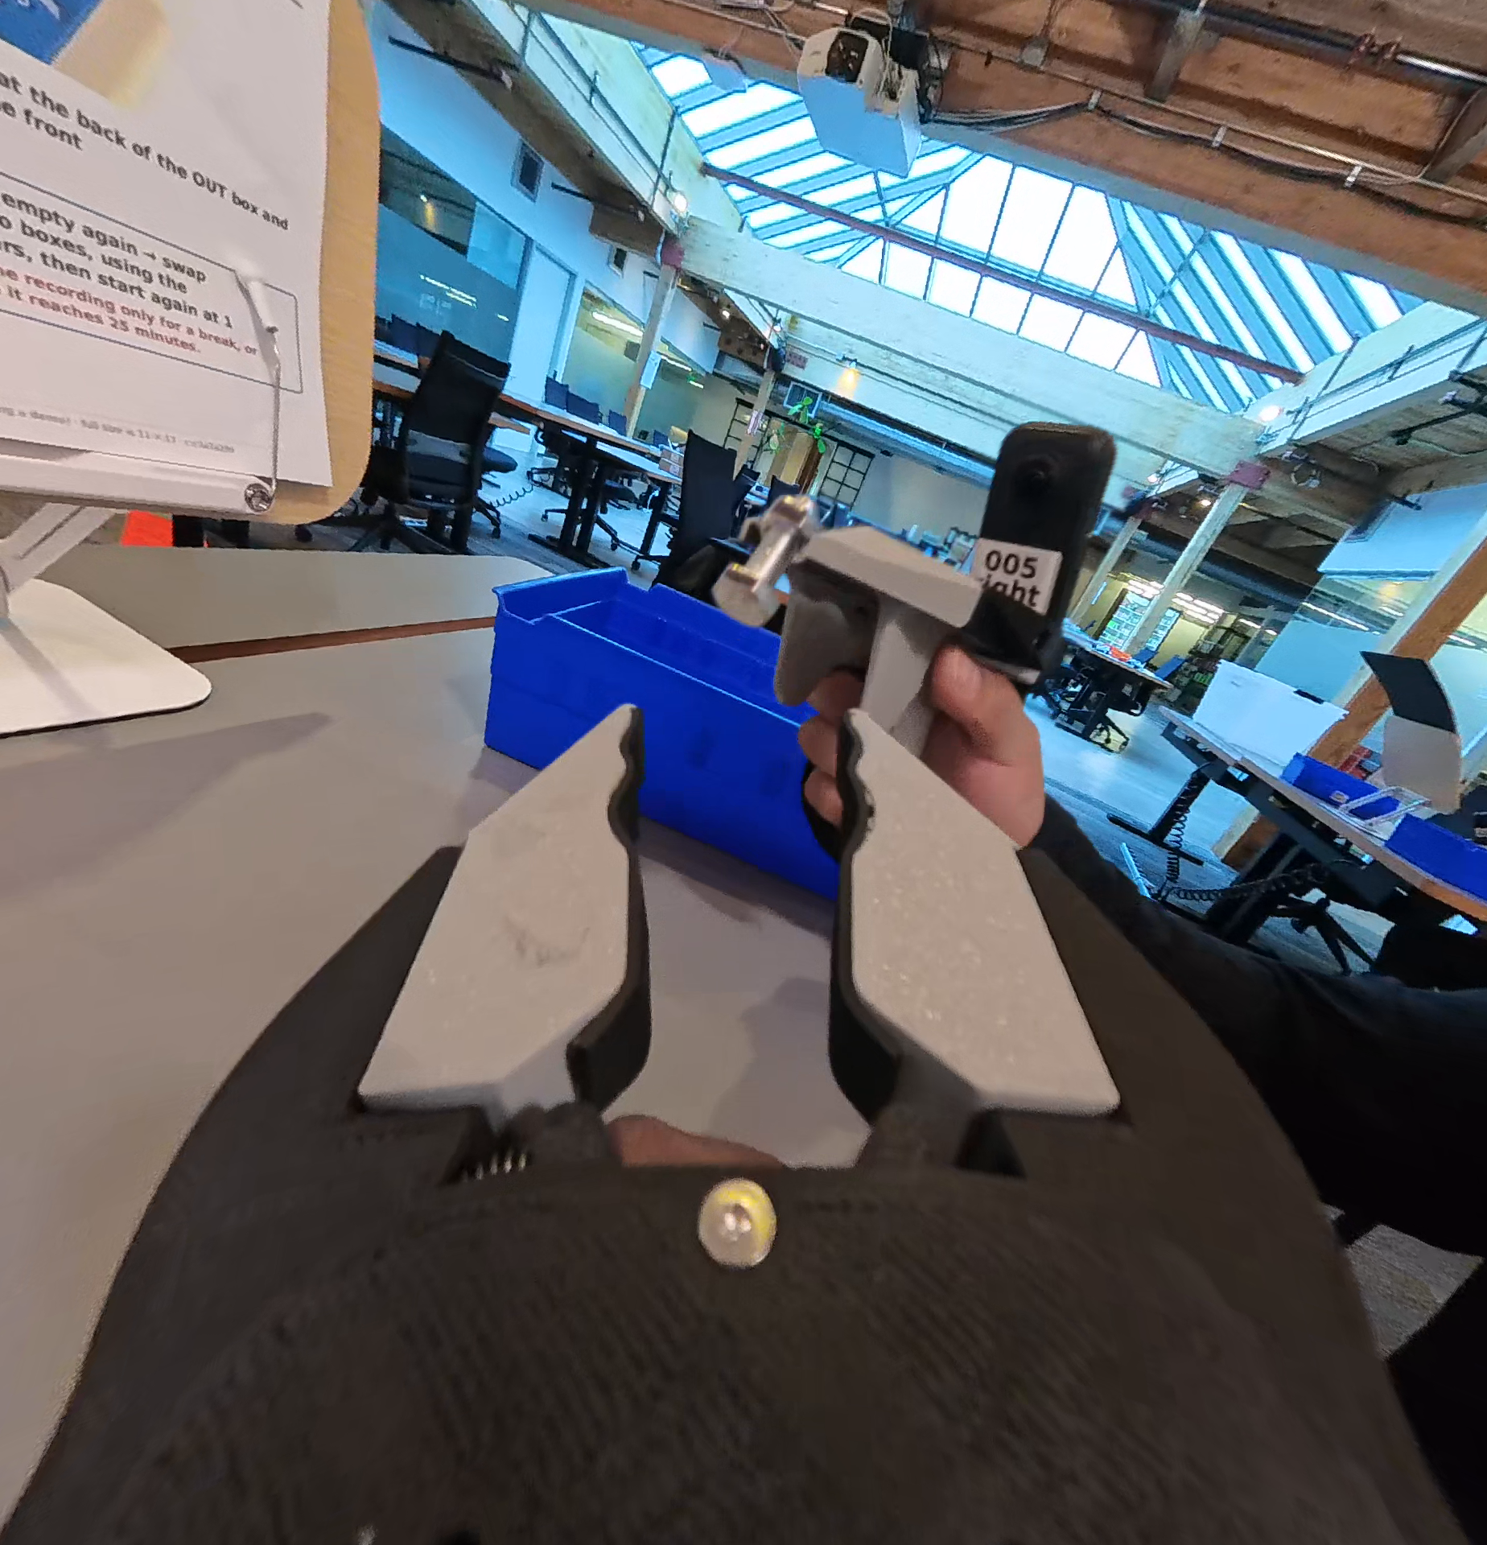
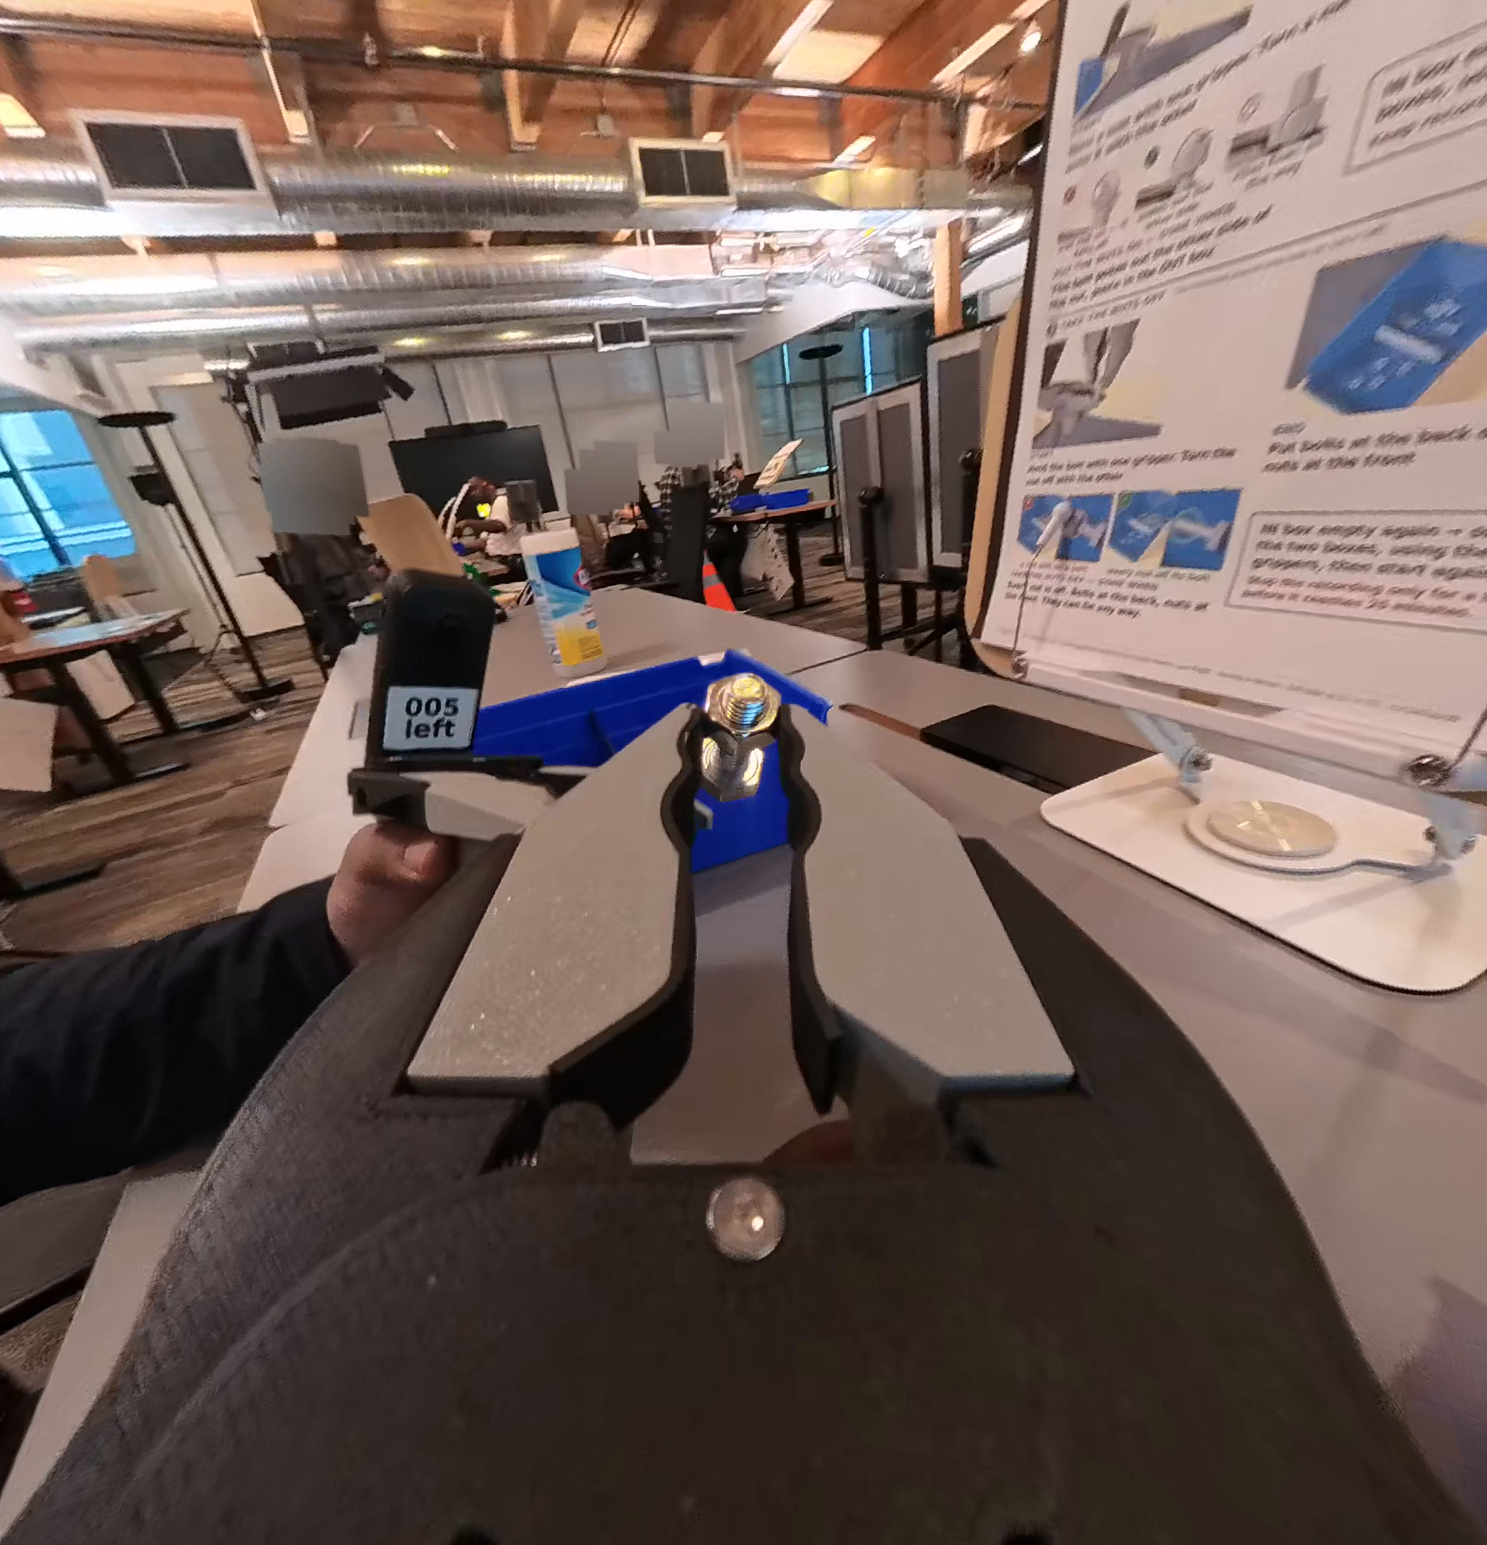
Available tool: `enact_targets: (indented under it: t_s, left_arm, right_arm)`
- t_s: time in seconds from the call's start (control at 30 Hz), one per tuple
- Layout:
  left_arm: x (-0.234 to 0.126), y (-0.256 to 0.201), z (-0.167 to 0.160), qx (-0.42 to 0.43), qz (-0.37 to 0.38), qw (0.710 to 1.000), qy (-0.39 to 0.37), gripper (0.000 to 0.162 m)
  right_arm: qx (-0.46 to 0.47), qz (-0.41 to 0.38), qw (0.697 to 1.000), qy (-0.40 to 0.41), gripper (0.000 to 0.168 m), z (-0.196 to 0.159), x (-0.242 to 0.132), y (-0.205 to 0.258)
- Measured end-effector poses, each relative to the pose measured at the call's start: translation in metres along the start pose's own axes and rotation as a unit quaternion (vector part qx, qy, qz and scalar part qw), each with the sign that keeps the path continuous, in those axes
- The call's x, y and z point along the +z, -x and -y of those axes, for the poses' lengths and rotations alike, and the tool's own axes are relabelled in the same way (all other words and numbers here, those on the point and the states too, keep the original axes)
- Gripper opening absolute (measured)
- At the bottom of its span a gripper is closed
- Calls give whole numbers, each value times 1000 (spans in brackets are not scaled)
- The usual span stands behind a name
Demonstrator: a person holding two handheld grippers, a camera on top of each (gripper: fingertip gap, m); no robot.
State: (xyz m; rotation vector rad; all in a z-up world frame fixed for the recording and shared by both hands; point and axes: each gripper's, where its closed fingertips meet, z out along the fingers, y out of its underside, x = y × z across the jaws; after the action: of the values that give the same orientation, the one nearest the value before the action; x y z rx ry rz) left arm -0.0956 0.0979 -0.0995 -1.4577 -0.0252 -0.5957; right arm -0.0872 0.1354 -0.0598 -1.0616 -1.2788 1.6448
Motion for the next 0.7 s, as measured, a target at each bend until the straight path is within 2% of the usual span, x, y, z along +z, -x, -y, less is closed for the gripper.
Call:
enact_targets:
  t_s: [0.27,0.43,0.57,0.7]
  left_arm:
    - [4,0,-8,4,4,1000,16,41]
    - [5,1,-10,2,5,1000,19,39]
    - [6,2,-14,5,8,1000,25,38]
    - [8,3,-19,5,9,999,33,37]
  right_arm:
    - [-73,-112,990,-37,14,45,-33,-24]
    - [-79,-165,982,-46,14,68,-63,-43]
    - [-88,-233,968,26,15,59,-91,-82]
    - [-118,-347,921,131,14,35,-133,-136]
